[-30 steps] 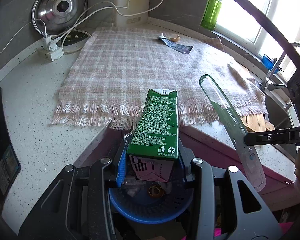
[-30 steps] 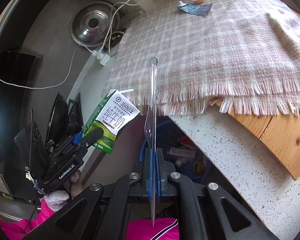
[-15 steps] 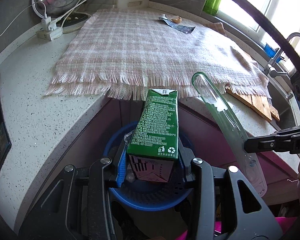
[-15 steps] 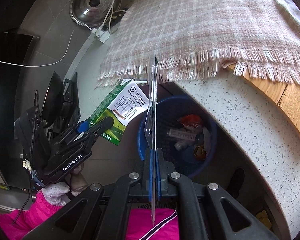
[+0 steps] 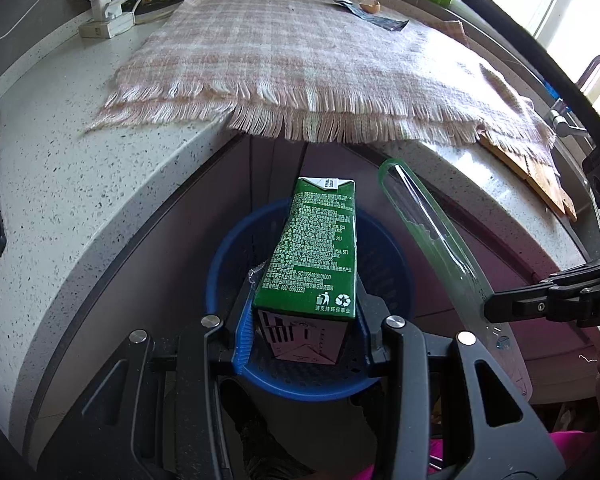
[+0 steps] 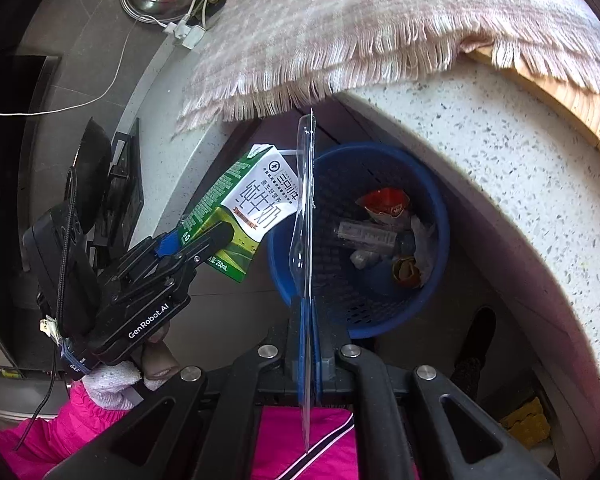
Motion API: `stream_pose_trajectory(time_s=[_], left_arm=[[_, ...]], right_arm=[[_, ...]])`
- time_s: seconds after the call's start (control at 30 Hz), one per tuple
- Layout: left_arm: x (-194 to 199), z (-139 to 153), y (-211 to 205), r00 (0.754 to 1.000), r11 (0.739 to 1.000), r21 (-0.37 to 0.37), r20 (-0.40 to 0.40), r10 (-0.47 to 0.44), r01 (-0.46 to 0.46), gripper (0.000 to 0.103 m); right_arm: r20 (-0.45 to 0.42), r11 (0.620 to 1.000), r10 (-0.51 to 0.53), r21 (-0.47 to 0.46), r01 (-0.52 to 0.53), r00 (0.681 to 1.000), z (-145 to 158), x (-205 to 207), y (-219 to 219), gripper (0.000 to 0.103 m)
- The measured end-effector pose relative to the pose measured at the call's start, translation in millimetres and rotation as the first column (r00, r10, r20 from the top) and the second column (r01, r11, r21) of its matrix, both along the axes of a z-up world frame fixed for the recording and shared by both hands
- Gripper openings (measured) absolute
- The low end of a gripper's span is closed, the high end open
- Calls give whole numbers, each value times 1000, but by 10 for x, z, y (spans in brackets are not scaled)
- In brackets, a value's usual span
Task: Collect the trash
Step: 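Lower the left tool's milk carton while the right tool lowers the toothbrush over the basket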
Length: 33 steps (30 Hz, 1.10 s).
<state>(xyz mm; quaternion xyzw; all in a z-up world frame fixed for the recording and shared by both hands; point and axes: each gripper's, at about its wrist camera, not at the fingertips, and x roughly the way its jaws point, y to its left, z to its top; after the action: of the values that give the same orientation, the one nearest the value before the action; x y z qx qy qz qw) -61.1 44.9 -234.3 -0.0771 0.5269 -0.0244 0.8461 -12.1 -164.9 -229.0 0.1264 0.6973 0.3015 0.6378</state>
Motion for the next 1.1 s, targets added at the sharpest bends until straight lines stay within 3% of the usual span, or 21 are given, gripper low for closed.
stream_pose_trajectory(time_s=[0.47,1.0,1.1], left_arm=[[17,-334,-75,998,1000,10,-67,4,-3,40],[140,-597,-161,994,1000,13,-107,-3,4,40],[178,-606,-129,993,1000,13,-115,-5,7,40]], right_arm=[[-98,999,-11,-51,6,995,-448,-75,58,1],[-102,994,-30,-108,19,994,-630,-11,65,1],[-95,994,-28,-112,17,995,-614,3,84,5]])
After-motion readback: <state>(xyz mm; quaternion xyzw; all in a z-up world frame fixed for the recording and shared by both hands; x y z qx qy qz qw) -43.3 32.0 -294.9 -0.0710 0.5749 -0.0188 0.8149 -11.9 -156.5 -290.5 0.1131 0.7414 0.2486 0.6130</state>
